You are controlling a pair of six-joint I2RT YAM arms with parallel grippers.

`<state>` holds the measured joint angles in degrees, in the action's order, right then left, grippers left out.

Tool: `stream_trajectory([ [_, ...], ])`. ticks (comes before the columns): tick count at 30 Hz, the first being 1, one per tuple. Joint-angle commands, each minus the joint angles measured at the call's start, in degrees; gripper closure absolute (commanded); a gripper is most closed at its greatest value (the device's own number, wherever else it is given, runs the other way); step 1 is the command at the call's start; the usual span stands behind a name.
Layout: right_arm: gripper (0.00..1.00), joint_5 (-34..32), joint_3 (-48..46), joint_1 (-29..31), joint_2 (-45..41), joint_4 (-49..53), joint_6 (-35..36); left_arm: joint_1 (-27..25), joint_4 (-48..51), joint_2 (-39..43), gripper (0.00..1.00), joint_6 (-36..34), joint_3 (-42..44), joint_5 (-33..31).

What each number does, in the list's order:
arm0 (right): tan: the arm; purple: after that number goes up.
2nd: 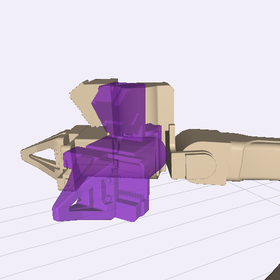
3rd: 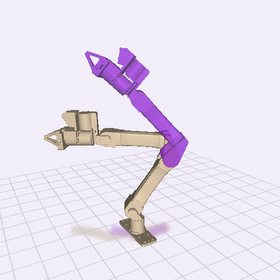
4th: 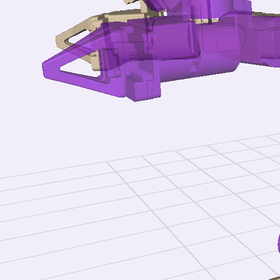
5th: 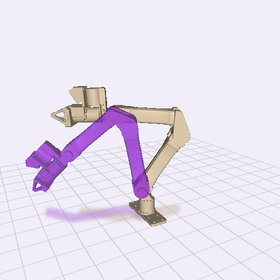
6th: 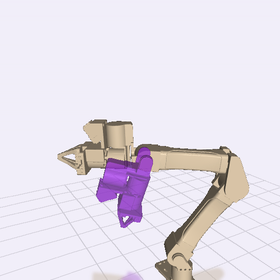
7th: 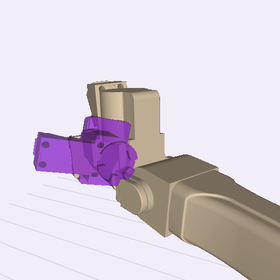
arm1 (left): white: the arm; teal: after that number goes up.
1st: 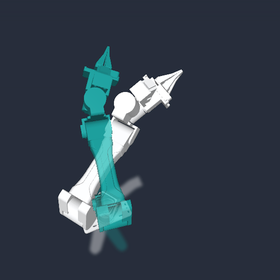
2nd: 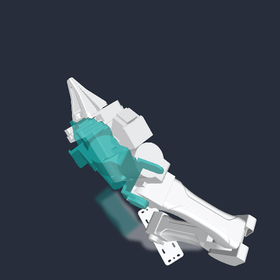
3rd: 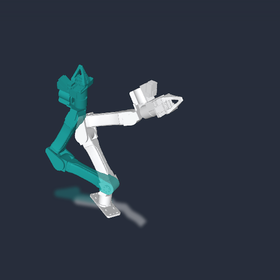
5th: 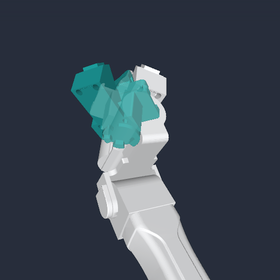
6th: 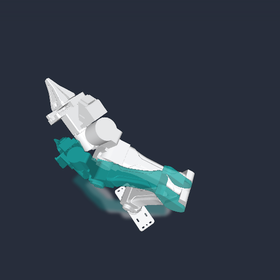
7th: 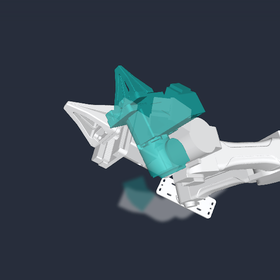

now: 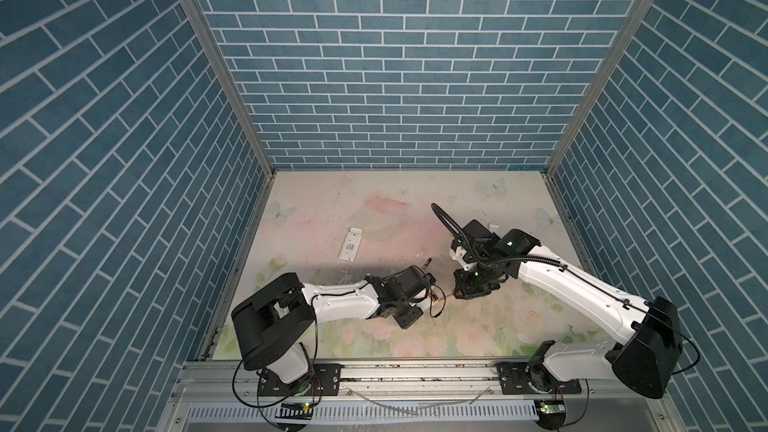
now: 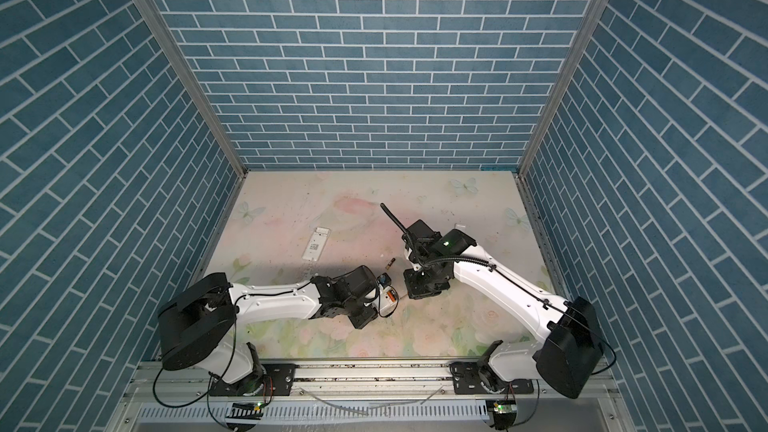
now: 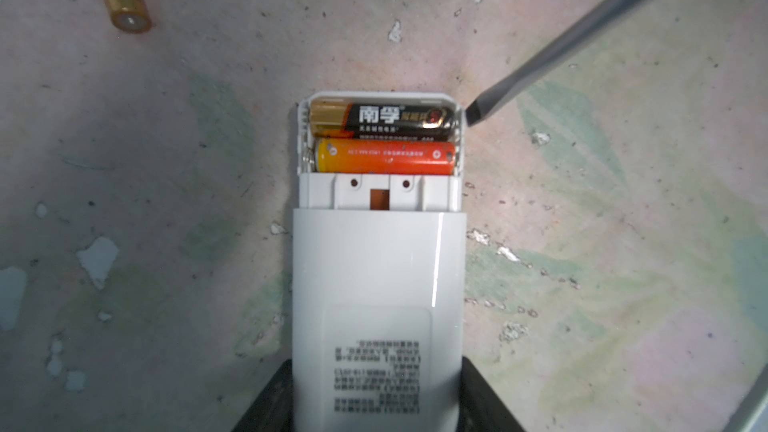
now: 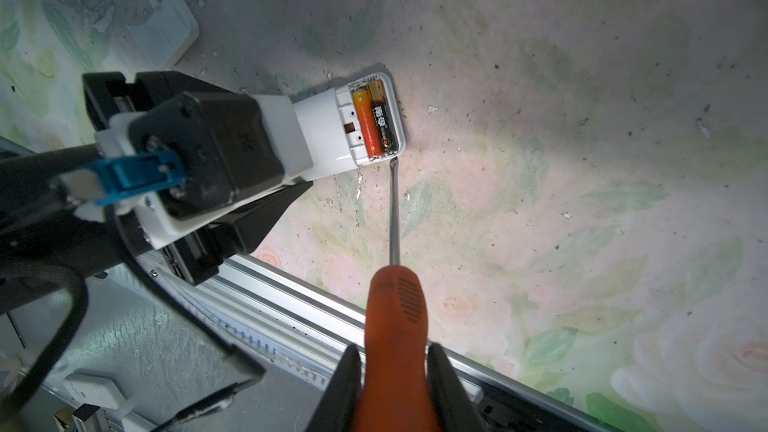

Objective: Unload the batteries from the remote control

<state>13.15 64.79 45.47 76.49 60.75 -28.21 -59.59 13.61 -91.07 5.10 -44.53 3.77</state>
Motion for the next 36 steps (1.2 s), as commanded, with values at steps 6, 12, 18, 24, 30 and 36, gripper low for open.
stream_trajectory([
  [6,1.00,0.4,2.3,-0.2,0.4,0.8,0.2,-0.1,2.5,-1.7,0.62,-0.2,1.2,2.0],
  [12,1.00,0.4,2.6,-0.2,0.9,0.7,0.3,-0.1,2.4,-1.7,0.62,-0.2,1.3,2.0],
  [18,1.00,0.5,3.3,-0.2,1.3,0.8,0.7,0.0,2.5,-1.7,0.62,-0.2,1.3,2.1],
  [24,1.00,-0.1,4.8,-0.3,1.5,2.1,1.2,-0.1,2.4,-1.8,0.62,-0.2,1.2,2.1],
  [30,1.00,-0.2,4.9,-0.2,1.6,2.0,1.3,-0.1,2.3,-1.7,0.62,-0.3,1.2,2.1],
  [36,1.00,0.5,4.2,-0.2,2.1,1.0,1.3,-0.1,2.4,-1.5,0.62,-0.2,1.5,2.0],
])
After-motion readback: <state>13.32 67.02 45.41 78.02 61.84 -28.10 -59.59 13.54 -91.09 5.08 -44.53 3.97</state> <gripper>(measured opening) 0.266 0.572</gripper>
